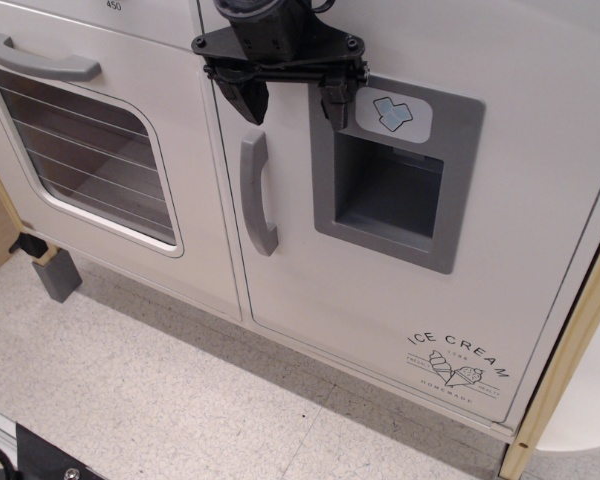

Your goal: Close fridge

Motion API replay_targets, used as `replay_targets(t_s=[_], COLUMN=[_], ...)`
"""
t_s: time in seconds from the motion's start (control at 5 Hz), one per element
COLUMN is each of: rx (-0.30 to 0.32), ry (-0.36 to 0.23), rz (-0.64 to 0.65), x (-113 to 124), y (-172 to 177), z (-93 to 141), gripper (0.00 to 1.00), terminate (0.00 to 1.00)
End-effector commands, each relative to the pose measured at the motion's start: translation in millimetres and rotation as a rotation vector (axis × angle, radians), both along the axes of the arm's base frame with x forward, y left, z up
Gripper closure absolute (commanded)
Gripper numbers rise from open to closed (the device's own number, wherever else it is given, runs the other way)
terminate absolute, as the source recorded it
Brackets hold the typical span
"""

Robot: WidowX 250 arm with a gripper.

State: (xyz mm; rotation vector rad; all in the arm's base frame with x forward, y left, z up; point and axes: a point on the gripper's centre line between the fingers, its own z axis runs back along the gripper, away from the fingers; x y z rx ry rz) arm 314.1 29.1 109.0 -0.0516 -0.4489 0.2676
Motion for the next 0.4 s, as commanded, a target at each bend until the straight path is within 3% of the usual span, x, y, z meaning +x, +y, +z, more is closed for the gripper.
replay_targets(t_s=[0.0,0.2], rx=[0.054,0.054], ry=[-0.02,-0.02], rz=[-0.006,-0.006], x=[-12.4,-12.4], y=[4.1,4.1], z=[20.7,20.7], gripper=[0.0,0.0], terminate=[0.0,1.0])
